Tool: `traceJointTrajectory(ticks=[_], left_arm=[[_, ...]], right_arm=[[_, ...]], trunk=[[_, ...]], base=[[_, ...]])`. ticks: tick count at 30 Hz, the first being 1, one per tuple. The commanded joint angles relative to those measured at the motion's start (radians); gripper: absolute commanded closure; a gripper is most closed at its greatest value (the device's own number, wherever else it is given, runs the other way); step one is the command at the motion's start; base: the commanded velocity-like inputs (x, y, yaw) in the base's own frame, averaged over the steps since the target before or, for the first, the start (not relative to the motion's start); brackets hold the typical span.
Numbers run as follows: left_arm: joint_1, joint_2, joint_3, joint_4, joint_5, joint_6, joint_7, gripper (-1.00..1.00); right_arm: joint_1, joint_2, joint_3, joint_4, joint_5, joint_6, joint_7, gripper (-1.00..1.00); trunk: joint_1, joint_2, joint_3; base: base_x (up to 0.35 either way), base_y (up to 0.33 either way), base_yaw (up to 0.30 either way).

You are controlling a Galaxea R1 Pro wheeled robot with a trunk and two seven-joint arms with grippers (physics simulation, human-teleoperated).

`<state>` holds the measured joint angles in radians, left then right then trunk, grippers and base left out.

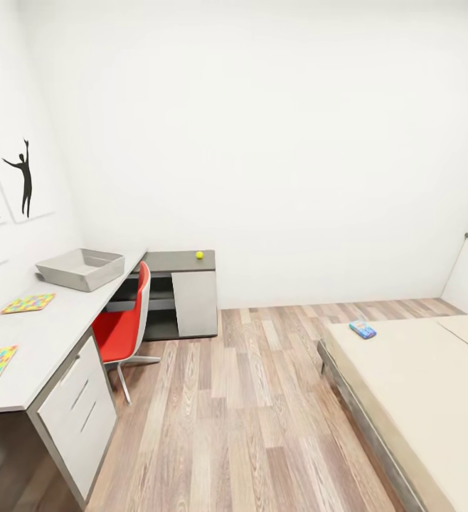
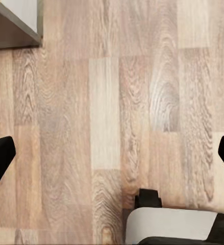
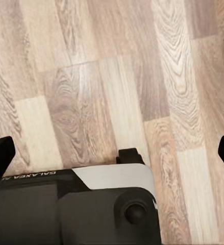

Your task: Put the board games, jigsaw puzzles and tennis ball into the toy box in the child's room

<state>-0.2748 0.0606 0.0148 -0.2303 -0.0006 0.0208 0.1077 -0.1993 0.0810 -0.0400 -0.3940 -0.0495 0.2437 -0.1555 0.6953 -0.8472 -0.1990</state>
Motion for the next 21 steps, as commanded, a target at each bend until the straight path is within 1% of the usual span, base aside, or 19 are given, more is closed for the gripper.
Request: traceJointTrajectory(ticks=[1,4,8,13,21], left_arm=[[-0.028,0.001,0.001,-0.001,0.000,0.001,0.023,-1.00],[-0.079,0.004,0.000,-0.001,0.000,-0.006,0.056,-1.00],[-0.100,0.005,0.000,-0.001,0.002,-0.013,0.068,-1.00],[-0.108,0.002,0.001,-0.001,0.003,-0.020,0.072,-1.00],[-0.110,0.000,0.002,0.005,0.008,-0.023,0.073,-1.00]], right_arm=[[-0.024,0.005,-0.004,-0.004,-0.006,0.012,-0.023,-1.00],[-0.062,0.017,-0.003,-0.006,-0.005,0.025,-0.063,-1.00],[-0.075,0.024,-0.002,-0.004,0.000,0.029,-0.100,-1.00],[-0.080,0.021,-0.003,0.002,-0.003,0.030,-0.120,-1.00],[-0.081,0.024,-0.001,0.004,-0.002,0.024,-0.123,-1.00]], trunk=[[-0.004,0.006,0.002],[-0.015,0.027,0.011],[-0.031,0.055,0.024],[-0.050,0.090,0.039],[-0.080,0.146,0.064]], base=[[0.000,0.000,0.000],[0.000,0.000,0.000],[0.000,0.000,0.000],[0.000,0.000,0.000],[0.000,0.000,0.000]])
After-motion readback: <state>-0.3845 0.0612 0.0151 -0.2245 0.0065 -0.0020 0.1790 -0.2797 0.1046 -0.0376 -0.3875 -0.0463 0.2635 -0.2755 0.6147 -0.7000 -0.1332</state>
